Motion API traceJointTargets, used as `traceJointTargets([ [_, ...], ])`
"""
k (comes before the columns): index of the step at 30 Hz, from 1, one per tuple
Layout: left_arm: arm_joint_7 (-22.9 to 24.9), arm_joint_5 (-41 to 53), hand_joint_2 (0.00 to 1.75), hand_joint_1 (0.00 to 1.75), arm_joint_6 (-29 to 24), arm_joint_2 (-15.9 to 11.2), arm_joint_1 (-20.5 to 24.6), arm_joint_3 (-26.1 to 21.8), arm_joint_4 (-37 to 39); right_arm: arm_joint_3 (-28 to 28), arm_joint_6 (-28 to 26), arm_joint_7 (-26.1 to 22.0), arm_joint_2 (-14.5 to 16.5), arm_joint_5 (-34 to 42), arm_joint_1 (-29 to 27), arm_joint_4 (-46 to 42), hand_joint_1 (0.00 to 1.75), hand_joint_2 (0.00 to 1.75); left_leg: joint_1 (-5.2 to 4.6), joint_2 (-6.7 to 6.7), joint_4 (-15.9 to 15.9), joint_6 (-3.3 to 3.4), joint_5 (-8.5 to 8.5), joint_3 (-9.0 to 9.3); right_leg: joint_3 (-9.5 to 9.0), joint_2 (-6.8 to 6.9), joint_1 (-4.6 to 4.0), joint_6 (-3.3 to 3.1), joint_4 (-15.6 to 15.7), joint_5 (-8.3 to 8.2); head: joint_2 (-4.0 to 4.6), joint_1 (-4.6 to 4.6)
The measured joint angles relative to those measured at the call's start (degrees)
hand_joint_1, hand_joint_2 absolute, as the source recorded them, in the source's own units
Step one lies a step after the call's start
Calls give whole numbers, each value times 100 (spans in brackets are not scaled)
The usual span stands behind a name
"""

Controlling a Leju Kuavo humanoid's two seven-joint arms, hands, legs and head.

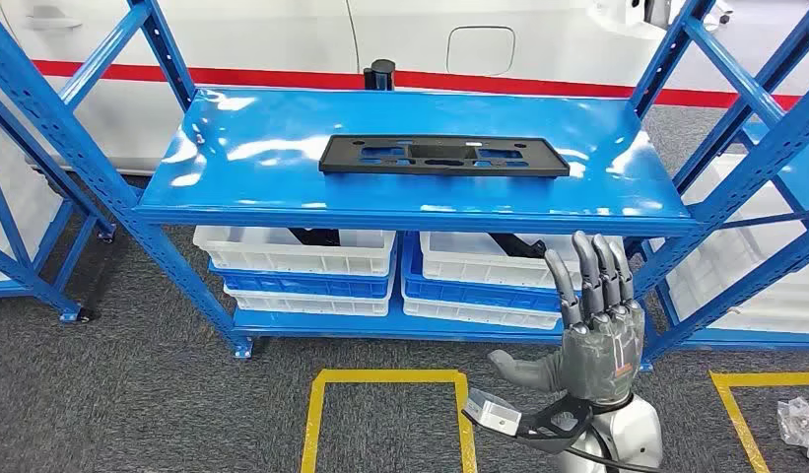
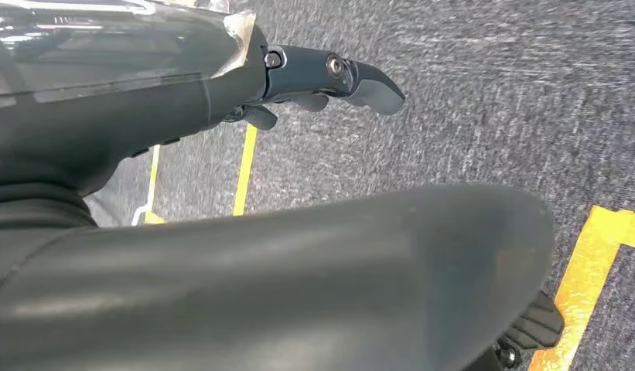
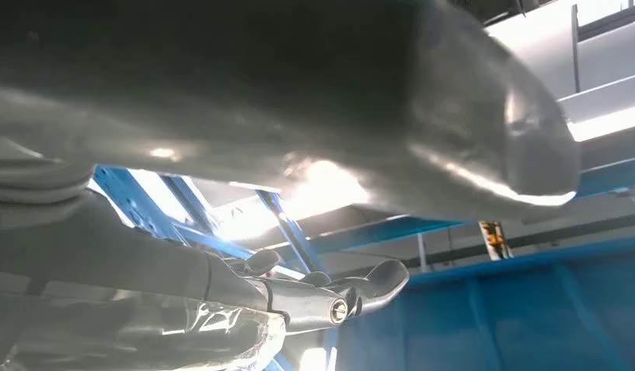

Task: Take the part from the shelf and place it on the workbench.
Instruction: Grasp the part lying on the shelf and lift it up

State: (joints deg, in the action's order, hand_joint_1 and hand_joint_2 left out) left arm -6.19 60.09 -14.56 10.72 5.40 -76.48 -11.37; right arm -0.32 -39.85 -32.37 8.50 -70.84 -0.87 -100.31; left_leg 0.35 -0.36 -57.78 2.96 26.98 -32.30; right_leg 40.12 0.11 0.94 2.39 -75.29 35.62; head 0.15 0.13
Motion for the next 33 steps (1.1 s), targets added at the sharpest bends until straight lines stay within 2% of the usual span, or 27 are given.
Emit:
traceJointTargets([
  [2,0,10,0,0,2,-2,-5,-1,3,18,0,65,-8,51,-1,30,0,0,-9,-13,-1,3,16,20,28,0,0,46,55,-93,0,0],
  [3,0,21,0,0,4,-4,-9,-1,5,31,0,120,-17,104,-2,56,0,0,-16,-27,-1,3,34,45,-12,0,-1,92,232,-228,0,0],
  [4,0,32,0,0,6,-6,-12,-1,10,38,0,173,-30,151,-1,81,0,0,-21,-42,-1,-3,56,77,-157,0,-4,136,611,-430,0,-1],
  [5,0,42,0,0,8,-7,-13,-1,15,43,0,215,-42,192,2,104,0,0,-28,-55,-3,-16,80,107,-343,-1,-10,153,1055,-641,0,-1],
  [6,0,51,0,0,11,-9,-13,0,21,47,0,245,-50,231,5,128,0,0,-41,-69,-6,-38,109,130,-511,-3,-24,138,1418,-808,1,1],
  [7,0,60,0,0,14,-10,-12,0,27,52,0,271,-56,259,8,150,0,0,-53,-77,-9,-63,135,143,-617,-4,-37,98,1641,-907,1,3],
  [8,0,71,0,0,17,-12,-13,0,30,58,0,309,-62,282,10,179,0,0,-61,-82,-5,-88,154,149,-663,-6,-56,45,1727,-948,1,7],
  [9,0,83,0,0,21,-14,-15,0,32,63,0,352,-67,298,11,204,0,0,-65,-84,4,-111,165,159,-680,-6,-67,1,1742,-964,1,8],
  [10,-1,95,0,0,25,-17,-18,0,33,68,0,413,-74,303,16,231,0,0,-62,-81,16,-84,161,170,-685,-8,-65,-17,1756,-976,0,10],
  [11,-1,106,0,0,30,-20,-20,0,35,78,0,483,-81,305,24,263,0,44,-61,-77,28,-45,158,181,-692,-9,-64,-25,1771,-987,0,13],
  [13,-3,121,0,0,47,-29,-23,0,37,122,-1,614,-91,301,43,325,0,44,-65,-72,46,42,152,201,-703,-12,-56,-20,1791,-1000,0,16],
  [14,-4,129,0,0,54,-34,-24,0,38,160,-2,667,-95,294,52,358,0,44,-64,-71,57,47,155,210,-705,-13,-60,-25,1791,-996,0,18],
  [15,-5,139,0,0,61,-40,-26,0,39,204,-2,716,-97,279,56,387,0,0,-64,-71,69,42,154,217,-707,-13,-63,-32,1790,-991,0,17],
  [17,-10,156,0,0,71,-53,-33,0,42,314,-2,838,-97,210,59,433,0,0,-63,-69,88,10,156,227,-710,-13,-68,-46,1790,-982,0,19],
  [20,-25,186,0,0,100,-69,-38,0,45,521,-3,985,-82,153,48,467,0,0,-54,-68,106,-87,158,238,-718,-12,-77,-60,1788,-973,0,16],
  [22,-38,215,0,0,129,-79,-44,0,51,698,-4,962,-37,175,34,470,0,0,-53,-66,108,-113,157,240,-722,-12,-78,-62,1788,-972,0,15],
  [26,-61,263,0,0,186,-100,-51,0,69,1044,-5,937,83,165,-19,462,0,0,-61,-64,108,-124,156,246,-731,-12,-74,-62,1787,-973,0,13],
  [33,-74,376,0,0,265,-139,-58,5,74,1416,-8,1280,157,184,-212,392,0,0,-107,-64,84,-99,168,249,-742,-12,-24,-46,1796,-980,0,14],
])
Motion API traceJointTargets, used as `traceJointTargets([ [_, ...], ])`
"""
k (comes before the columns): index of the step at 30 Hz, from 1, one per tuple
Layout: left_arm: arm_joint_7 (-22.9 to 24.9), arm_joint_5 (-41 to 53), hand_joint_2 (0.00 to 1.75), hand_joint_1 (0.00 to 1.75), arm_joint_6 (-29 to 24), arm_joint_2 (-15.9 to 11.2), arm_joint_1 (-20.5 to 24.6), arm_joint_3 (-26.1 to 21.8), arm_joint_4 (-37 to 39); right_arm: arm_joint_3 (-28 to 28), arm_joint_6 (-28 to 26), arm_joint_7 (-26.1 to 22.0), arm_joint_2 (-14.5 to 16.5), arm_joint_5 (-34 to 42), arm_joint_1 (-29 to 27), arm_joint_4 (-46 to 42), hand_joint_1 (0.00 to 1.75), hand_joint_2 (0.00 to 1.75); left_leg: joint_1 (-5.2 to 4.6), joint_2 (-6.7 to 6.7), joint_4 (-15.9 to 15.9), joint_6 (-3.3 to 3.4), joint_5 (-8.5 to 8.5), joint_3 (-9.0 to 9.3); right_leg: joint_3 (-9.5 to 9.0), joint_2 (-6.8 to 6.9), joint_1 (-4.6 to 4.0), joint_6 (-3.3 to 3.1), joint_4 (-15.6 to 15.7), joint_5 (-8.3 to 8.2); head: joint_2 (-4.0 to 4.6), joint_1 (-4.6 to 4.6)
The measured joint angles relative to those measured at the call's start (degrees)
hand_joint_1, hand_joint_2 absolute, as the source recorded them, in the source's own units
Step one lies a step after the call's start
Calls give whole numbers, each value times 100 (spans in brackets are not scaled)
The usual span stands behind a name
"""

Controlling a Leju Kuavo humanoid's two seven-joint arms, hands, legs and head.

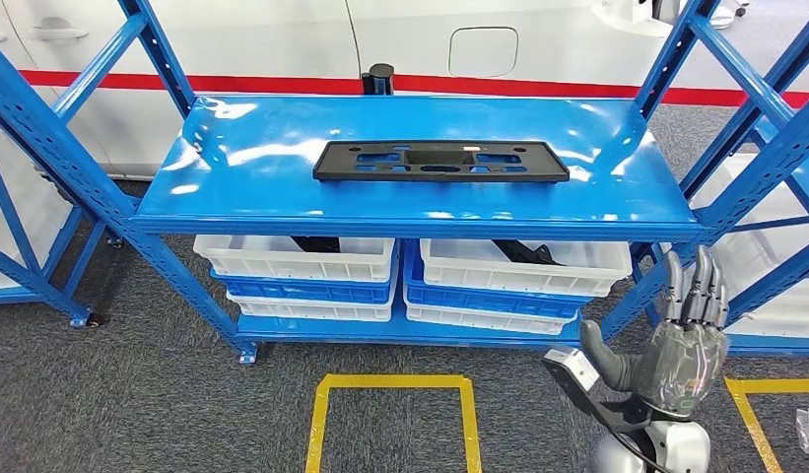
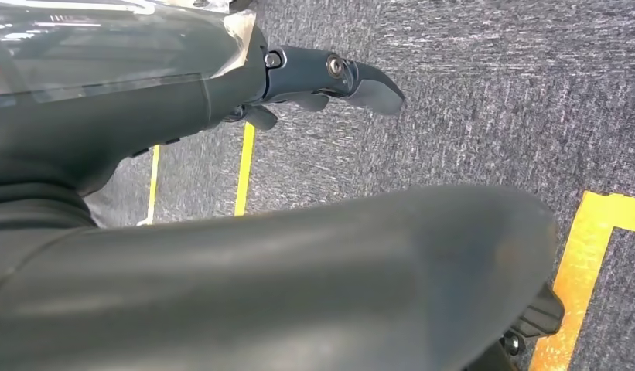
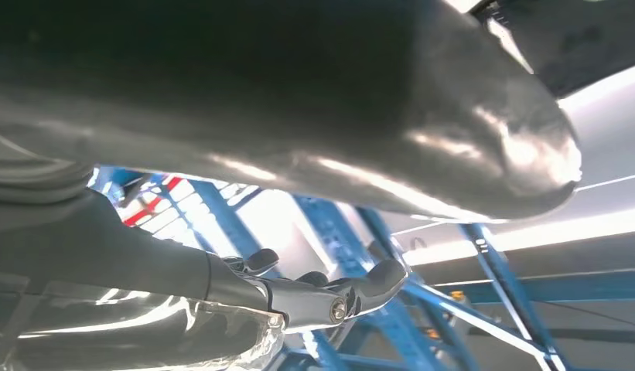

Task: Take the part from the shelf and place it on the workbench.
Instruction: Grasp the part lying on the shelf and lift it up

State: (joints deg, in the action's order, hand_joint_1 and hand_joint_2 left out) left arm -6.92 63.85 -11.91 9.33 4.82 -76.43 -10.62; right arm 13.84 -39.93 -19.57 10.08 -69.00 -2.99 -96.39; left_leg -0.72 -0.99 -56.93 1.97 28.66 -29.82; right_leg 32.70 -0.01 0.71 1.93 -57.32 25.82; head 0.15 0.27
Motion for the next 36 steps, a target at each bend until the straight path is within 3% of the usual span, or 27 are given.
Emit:
traceJointTargets([
  [4,10,70,0,0,19,-23,-1,7,2,129,-1,21,55,44,-107,-70,0,0,-21,2,-29,43,22,-13,-1,-1,18,21,7,-7,0,1],
  [7,29,95,0,0,19,-31,-1,15,3,167,-2,97,75,4,-153,-133,0,0,-15,11,35,119,-3,10,4,-1,19,79,9,3,0,1],
  [10,39,97,0,0,19,-30,-4,19,7,197,-7,120,78,-11,-169,-185,0,0,42,37,147,188,-72,93,156,-3,-5,72,-300,146,0,-5],
  [18,39,97,0,0,19,-33,-3,19,7,202,-7,121,79,-11,-172,-188,0,0,47,39,150,194,-74,95,236,-6,-10,56,-464,216,0,-15],
  [20,39,97,0,0,20,-36,-3,19,7,205,-7,123,79,-13,-178,-188,0,0,48,40,150,196,-72,96,346,-6,-8,46,-674,298,0,-32],
  [23,40,97,0,0,21,-32,-4,19,10,209,-7,130,78,-16,-214,-188,0,0,45,43,148,199,-55,98,700,-5,7,37,-1332,524,0,-42],
  [24,46,97,0,0,21,-30,-9,20,11,213,-7,142,78,-22,-235,-192,0,0,53,39,145,178,-27,126,704,-4,27,98,-1304,460,0,-41],
  [25,54,98,0,0,18,-32,-11,20,13,217,-9,152,81,-31,-259,-210,0,0,56,32,136,120,42,167,545,-8,42,132,-999,333,0,-43],
  [27,67,107,0,0,11,-34,-9,25,15,231,-15,169,90,-42,-303,-290,0,0,101,40,-400,-80,407,2,48,-19,80,51,-210,118,0,-22],
  [28,68,112,0,0,10,-36,-6,26,15,236,-19,167,95,-40,-315,-326,0,44,115,48,-842,-165,614,-227,-134,-22,80,-56,5,132,0,-13],
  [29,67,116,0,0,13,-34,-10,28,15,241,-20,163,98,-37,-321,-348,0,87,134,59,-1336,-215,775,-524,-199,-20,82,-135,7,197,0,-1],
  [30,66,119,0,0,20,-33,-18,28,15,242,-20,157,101,-35,-325,-348,0,131,136,59,-1622,-221,791,-764,-244,-18,77,-147,7,237,0,0],
  [31,64,122,0,0,27,-33,-27,28,15,242,-20,149,103,-32,-329,-348,0,175,136,59,-1702,-219,689,-908,-297,-21,75,-146,7,280,0,1],
  [32,61,127,0,0,34,-34,-34,28,15,243,-20,138,105,-29,-334,-349,0,175,136,60,-1552,-207,473,-934,-354,-27,75,-137,9,328,0,2],
  [34,55,137,0,0,40,-38,-38,28,15,244,-20,117,110,-28,-339,-350,0,175,131,73,-805,-158,-74,-721,-479,-34,75,-106,15,435,0,1],
  [36,49,140,0,0,46,-41,-30,30,15,243,-20,105,119,-32,-336,-355,0,175,103,88,-258,-111,-295,-505,-580,-36,49,-46,42,538,0,-2],
])
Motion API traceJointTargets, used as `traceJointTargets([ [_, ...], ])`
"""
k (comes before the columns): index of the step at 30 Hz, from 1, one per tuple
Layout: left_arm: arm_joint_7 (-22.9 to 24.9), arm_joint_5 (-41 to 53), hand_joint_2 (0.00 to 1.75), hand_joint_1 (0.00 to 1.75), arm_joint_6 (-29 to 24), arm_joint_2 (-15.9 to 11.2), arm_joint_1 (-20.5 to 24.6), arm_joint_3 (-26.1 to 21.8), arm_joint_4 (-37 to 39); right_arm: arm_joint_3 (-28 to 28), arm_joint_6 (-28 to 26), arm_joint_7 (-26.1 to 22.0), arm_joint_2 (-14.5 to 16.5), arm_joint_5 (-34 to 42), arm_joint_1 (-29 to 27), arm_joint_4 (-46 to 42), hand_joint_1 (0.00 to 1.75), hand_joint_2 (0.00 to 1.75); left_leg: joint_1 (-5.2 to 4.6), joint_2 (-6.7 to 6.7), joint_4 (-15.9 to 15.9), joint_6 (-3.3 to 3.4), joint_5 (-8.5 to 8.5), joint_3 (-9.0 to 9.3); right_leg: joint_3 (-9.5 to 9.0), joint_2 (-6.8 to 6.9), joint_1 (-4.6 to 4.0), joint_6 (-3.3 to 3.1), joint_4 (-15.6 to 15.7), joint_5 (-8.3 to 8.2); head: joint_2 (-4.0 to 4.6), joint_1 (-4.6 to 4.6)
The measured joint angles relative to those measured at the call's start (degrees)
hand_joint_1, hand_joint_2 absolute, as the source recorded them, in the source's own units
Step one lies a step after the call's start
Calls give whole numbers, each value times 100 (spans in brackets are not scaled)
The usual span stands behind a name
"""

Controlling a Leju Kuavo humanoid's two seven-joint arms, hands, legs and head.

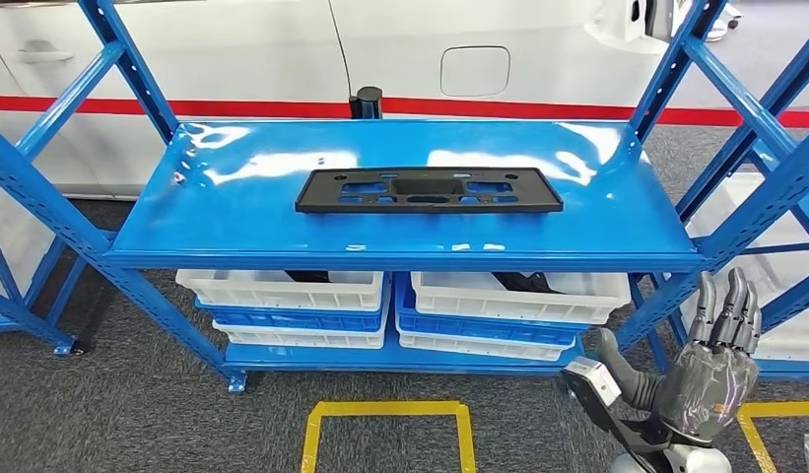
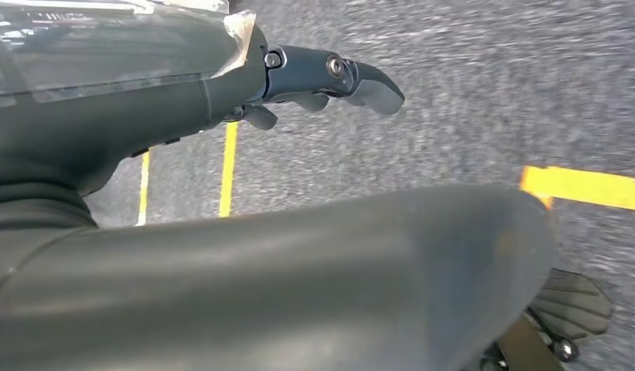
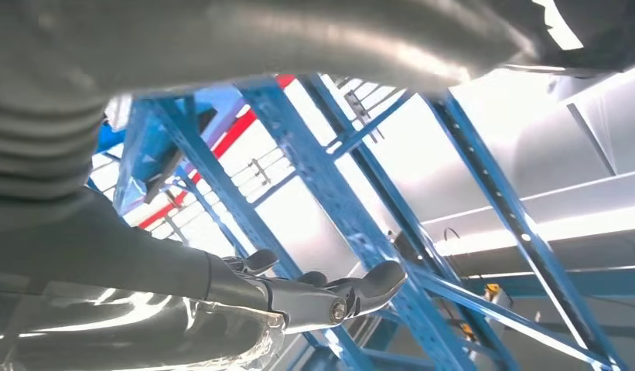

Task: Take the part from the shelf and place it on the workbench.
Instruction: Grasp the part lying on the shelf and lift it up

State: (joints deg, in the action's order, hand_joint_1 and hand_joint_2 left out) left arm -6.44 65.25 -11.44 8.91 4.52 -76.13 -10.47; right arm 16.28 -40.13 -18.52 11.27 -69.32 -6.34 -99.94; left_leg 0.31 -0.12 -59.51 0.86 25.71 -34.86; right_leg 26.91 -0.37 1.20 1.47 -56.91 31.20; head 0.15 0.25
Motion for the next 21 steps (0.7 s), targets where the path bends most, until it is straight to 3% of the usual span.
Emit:
traceJointTargets([
  [3,-10,3,0,0,6,-7,7,15,0,1,0,-5,7,-1,-3,-15,0,175,-31,-22,140,104,57,109,-141,-3,-10,144,-4,2,0,0],
  [5,-11,5,0,0,7,-10,-2,27,0,4,0,-8,3,4,3,-19,0,175,-23,-31,181,188,64,238,-94,1,-11,195,-205,68,1,-19],
  [7,-12,7,0,0,8,-11,-6,33,0,2,0,-13,1,10,13,-21,0,175,-25,-30,193,239,86,318,232,3,-11,189,-768,277,1,-41],
  [9,-12,8,0,0,8,-11,-10,34,0,1,0,-15,-2,11,4,-21,0,175,-37,-40,193,267,124,341,707,3,-15,166,-1397,488,0,-48],
  [10,-12,8,0,0,8,-10,-17,35,0,2,0,-15,-5,12,-2,-20,0,175,-44,-46,193,273,148,359,883,3,-18,172,-1539,509,0,-49],
  [11,-12,8,0,0,7,-10,-25,35,0,4,0,-15,-9,9,-6,-19,0,175,-51,-54,192,273,176,387,936,4,-18,209,-1434,408,0,-50],
  [13,-12,8,0,0,4,-8,-36,35,1,2,0,-16,-19,-7,-7,-16,0,175,-65,-66,193,258,236,451,776,7,-25,297,-746,-45,0,-50],
  [14,-13,8,0,0,1,-5,-37,35,2,1,0,-16,-25,-16,-7,-14,0,175,-73,-71,191,241,272,491,679,21,-35,282,-405,-216,1,-42],
  [16,-14,7,0,0,-5,3,-36,37,6,-9,0,-17,-35,-30,2,-6,0,175,-79,-74,199,176,333,546,583,58,-83,139,-103,-268,1,-31],
  [18,-14,4,0,0,-9,10,-39,37,13,-20,0,-16,-41,-48,16,-2,0,175,-81,-66,155,97,345,605,528,64,-89,-7,-74,-240,0,-26],
  [20,-17,1,0,0,-11,14,-34,38,17,-37,0,16,-49,-93,24,1,0,175,-75,-45,-30,38,424,587,412,56,-29,-91,-36,-341,1,-10],
  [21,-20,2,0,0,-12,13,-26,39,20,-59,0,55,-54,-133,31,7,0,175,-61,-37,-239,6,530,482,354,60,-3,-122,-32,-366,1,4],
])
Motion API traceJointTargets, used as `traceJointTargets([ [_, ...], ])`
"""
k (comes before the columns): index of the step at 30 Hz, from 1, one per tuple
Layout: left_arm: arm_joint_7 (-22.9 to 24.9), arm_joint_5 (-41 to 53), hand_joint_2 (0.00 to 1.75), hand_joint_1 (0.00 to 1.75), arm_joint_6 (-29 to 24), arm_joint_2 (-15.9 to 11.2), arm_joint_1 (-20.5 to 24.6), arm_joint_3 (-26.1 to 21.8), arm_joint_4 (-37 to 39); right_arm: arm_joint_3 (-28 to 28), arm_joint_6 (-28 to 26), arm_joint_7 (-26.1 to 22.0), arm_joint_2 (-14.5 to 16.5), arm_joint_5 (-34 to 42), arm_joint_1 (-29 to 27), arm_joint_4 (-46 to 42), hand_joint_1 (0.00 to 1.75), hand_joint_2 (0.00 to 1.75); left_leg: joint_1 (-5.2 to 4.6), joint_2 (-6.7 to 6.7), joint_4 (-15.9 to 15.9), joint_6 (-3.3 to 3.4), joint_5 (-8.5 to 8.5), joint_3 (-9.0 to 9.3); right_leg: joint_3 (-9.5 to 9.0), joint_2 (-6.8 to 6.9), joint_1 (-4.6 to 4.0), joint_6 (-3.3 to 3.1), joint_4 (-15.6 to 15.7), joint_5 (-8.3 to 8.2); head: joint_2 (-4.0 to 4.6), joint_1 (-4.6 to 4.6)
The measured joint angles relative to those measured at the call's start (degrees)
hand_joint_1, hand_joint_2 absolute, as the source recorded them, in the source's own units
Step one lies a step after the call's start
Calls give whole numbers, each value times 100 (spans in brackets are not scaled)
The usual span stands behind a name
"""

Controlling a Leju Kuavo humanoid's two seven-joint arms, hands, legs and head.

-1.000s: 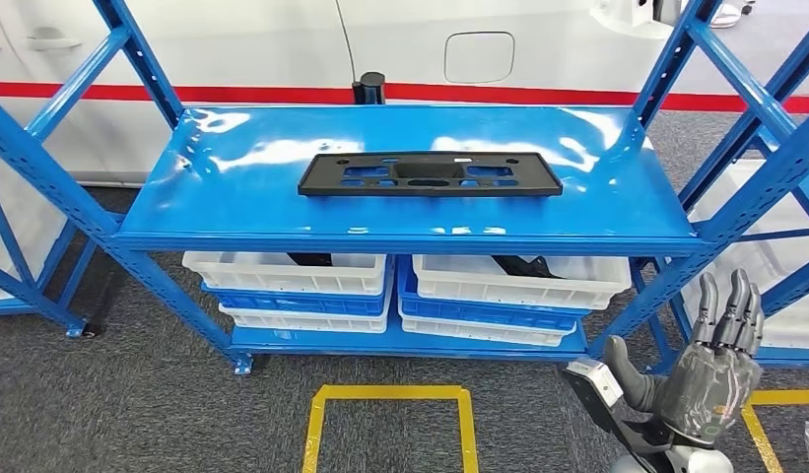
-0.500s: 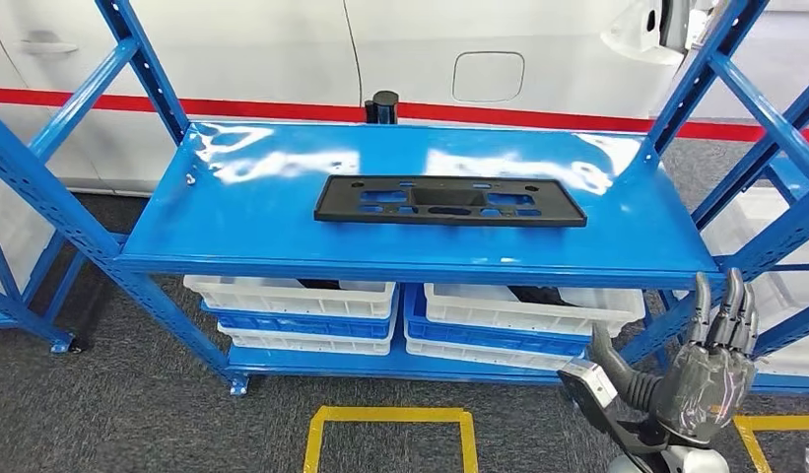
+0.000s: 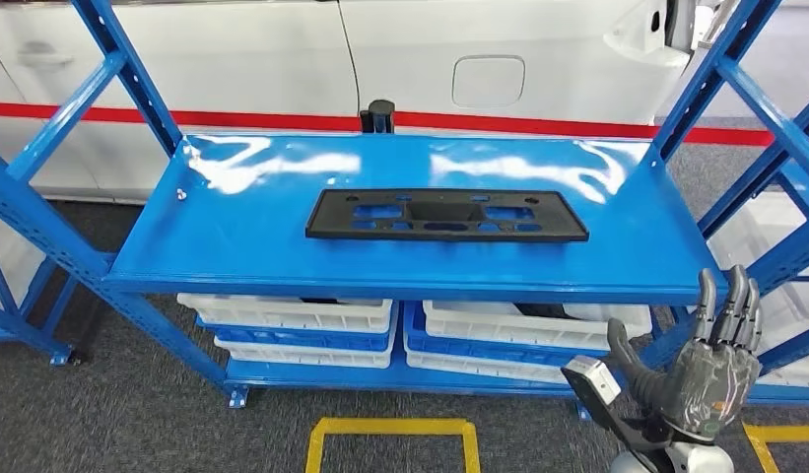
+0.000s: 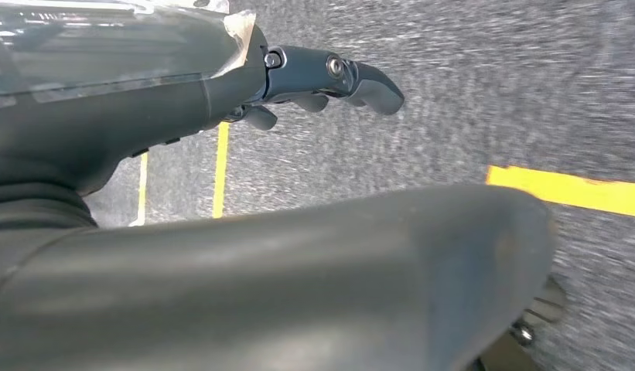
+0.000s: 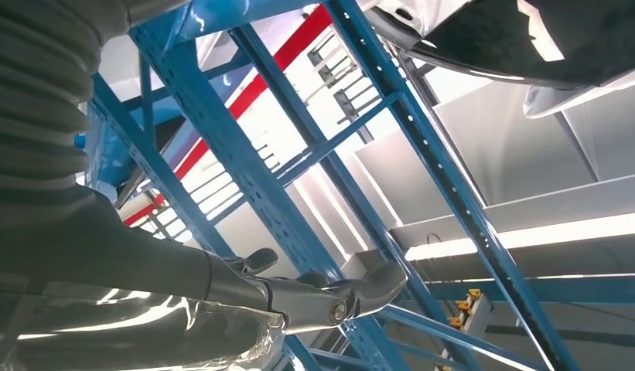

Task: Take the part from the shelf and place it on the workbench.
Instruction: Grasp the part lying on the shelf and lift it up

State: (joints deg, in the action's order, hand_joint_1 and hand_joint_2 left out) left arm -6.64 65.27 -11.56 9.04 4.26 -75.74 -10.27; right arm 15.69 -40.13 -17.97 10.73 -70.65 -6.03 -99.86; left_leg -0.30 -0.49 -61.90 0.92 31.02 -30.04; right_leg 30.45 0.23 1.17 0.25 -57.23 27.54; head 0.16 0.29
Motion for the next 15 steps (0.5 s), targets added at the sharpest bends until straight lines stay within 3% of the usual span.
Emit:
traceJointTargets([
  [3,-9,2,0,0,-7,-3,5,3,4,-105,0,156,-36,-117,15,50,0,175,64,5,-954,-88,397,-670,-64,2,12,-32,-2,47,-1,30],
  [4,-9,2,0,0,-8,-5,-2,3,4,-131,0,186,-50,-138,15,72,0,175,86,7,-1112,-111,471,-849,-84,-4,21,-20,-3,75,-1,31],
  [5,-9,2,0,0,-9,-7,-10,2,4,-149,0,202,-62,-149,15,91,0,175,109,12,-1074,-140,441,-933,-119,-11,36,3,-4,114,0,30],
  [6,-9,2,0,0,-9,-11,-15,2,4,-162,0,209,-72,-154,15,108,0,175,133,20,-856,-166,296,-922,-168,-17,58,32,-5,158,1,32],
  [8,-9,2,0,0,-8,-16,-22,2,8,-194,0,218,-86,-156,17,138,0,175,172,63,-171,-207,-229,-739,-286,-20,85,108,-11,260,1,34],
  [9,-9,2,0,0,-7,-17,-23,3,11,-211,0,219,-94,-156,19,150,0,175,171,98,64,-187,-379,-658,-321,-19,82,154,-7,309,1,42],
  [10,-9,2,0,0,-8,-17,-22,3,14,-228,0,221,-101,-157,26,159,0,175,158,123,192,-148,-465,-605,-351,-16,71,204,12,354,0,43],
  [13,-9,-2,0,0,-14,-22,-25,3,17,-263,0,259,-132,-172,39,177,0,175,124,118,250,42,-494,-514,-439,-12,49,360,-58,353,-1,42],
  [15,-9,-3,0,0,-15,-25,-20,3,17,-289,0,322,-167,-207,49,194,0,175,119,102,276,127,-510,-413,-281,-12,51,373,-405,367,0,27],
])
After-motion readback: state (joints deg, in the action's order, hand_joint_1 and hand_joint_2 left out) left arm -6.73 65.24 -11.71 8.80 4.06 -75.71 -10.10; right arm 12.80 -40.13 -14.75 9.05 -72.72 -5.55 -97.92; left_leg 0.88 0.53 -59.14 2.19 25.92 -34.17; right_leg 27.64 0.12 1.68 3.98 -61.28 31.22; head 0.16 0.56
